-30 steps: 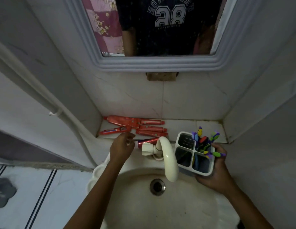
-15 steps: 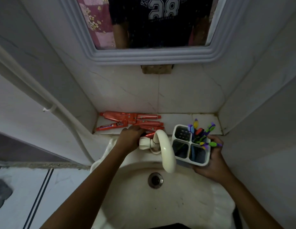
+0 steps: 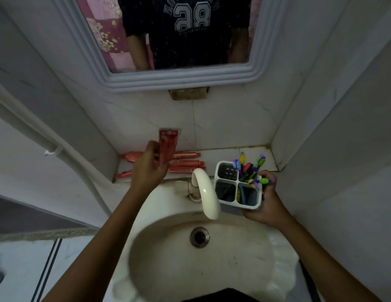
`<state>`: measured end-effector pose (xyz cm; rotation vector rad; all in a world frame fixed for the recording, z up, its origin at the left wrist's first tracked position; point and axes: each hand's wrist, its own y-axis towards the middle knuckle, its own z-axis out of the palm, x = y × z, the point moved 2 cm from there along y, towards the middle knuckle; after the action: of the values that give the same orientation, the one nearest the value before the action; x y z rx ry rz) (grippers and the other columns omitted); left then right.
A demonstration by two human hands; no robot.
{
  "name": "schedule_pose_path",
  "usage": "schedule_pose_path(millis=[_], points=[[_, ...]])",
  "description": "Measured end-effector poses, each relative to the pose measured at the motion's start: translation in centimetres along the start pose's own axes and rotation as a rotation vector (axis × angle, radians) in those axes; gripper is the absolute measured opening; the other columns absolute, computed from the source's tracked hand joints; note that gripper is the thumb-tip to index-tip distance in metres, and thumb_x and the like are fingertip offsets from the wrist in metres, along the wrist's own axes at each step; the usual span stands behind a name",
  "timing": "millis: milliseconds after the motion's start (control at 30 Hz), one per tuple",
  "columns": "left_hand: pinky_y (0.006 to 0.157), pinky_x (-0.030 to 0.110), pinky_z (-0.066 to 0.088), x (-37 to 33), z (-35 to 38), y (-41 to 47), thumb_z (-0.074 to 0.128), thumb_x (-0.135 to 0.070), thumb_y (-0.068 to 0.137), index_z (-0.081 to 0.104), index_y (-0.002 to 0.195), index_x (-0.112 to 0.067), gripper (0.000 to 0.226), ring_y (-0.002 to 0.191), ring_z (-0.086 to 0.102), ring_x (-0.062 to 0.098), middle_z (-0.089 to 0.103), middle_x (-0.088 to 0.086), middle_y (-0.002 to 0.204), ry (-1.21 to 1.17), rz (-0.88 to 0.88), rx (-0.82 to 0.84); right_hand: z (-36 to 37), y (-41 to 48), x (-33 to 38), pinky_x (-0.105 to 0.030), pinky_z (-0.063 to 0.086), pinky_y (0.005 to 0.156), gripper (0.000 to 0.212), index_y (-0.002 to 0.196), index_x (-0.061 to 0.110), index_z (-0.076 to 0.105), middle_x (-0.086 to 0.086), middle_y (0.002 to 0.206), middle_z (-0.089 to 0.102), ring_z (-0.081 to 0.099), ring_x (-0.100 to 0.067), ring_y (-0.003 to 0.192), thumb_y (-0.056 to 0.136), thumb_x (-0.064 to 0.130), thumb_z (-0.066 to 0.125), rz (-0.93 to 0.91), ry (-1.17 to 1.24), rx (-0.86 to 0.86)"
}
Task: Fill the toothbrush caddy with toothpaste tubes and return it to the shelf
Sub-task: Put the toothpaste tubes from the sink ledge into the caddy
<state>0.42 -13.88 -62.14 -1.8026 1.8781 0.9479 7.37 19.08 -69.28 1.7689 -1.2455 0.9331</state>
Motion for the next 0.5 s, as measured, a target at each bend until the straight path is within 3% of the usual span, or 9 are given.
schedule_pose_path(millis=[67, 133, 200, 300, 400, 500], points=[[0.079, 0.025, 0.053, -3.8, 0.2, 0.8, 0.081, -0.017, 0.075, 0.049, 0.120, -0.019, 0.055, 0.094, 0.065, 0.012, 0.065, -0.006, 0.109, -0.331, -0.098, 0.155, -0.1, 0.0, 0.0, -0.006, 0.039, 0.099, 0.109, 0.133, 0.013, 0.016, 0.043, 0.136, 0.033, 0.045, 0.015, 0.124, 0.052, 0.001, 0.087, -0.015, -0.003, 0.005], [0.085, 0.027, 0.057, -6.8, 1.2, 1.6, 0.082, -0.014, 0.072, 0.051, 0.122, -0.017, 0.058, 0.099, 0.068, 0.013, 0.067, -0.001, 0.115, -0.502, -0.137, 0.339, 0.0, 0.0, -0.5, -0.008, 0.038, 0.101, 0.110, 0.133, 0.005, 0.018, 0.038, 0.138, 0.033, 0.045, 0.012, 0.125, 0.051, -0.003, 0.090, -0.021, -0.012, 0.011], [0.090, 0.034, 0.056, -8.9, 2.7, 2.2, 0.082, -0.012, 0.072, 0.054, 0.119, -0.015, 0.055, 0.103, 0.069, 0.020, 0.068, 0.005, 0.117, -0.515, -0.101, 0.484, 0.1, 0.0, -1.0, -0.010, 0.039, 0.100, 0.112, 0.133, -0.003, 0.019, 0.036, 0.137, 0.035, 0.047, 0.010, 0.123, 0.048, -0.010, 0.093, -0.011, -0.010, 0.024], [0.091, 0.033, 0.053, -10.4, 5.2, 3.0, 0.079, -0.014, 0.075, 0.056, 0.119, -0.020, 0.049, 0.105, 0.067, 0.018, 0.068, 0.002, 0.115, -0.441, -0.019, 0.612, 0.2, 0.0, -1.2, -0.006, 0.037, 0.099, 0.111, 0.131, -0.011, 0.018, 0.041, 0.135, 0.036, 0.047, 0.014, 0.122, 0.049, -0.017, 0.092, -0.003, -0.009, 0.040], [0.086, 0.026, 0.055, -11.0, 6.6, 3.6, 0.080, -0.017, 0.075, 0.057, 0.122, -0.019, 0.053, 0.103, 0.067, 0.012, 0.067, -0.002, 0.114, -0.448, 0.032, 0.604, -0.1, 0.1, -0.8, -0.006, 0.036, 0.102, 0.113, 0.132, -0.002, 0.012, 0.046, 0.136, 0.032, 0.044, 0.018, 0.124, 0.052, -0.019, 0.091, -0.007, 0.002, 0.039], [0.078, 0.023, 0.056, -11.3, 7.2, 4.0, 0.083, -0.017, 0.071, 0.057, 0.111, -0.023, 0.047, 0.090, 0.068, 0.010, 0.066, -0.010, 0.101, -0.386, -0.001, 0.594, -0.3, 0.1, -0.7, -0.009, 0.038, 0.103, 0.113, 0.134, -0.006, 0.011, 0.045, 0.137, 0.032, 0.043, 0.016, 0.126, 0.055, -0.009, 0.093, -0.003, 0.008, 0.035]])
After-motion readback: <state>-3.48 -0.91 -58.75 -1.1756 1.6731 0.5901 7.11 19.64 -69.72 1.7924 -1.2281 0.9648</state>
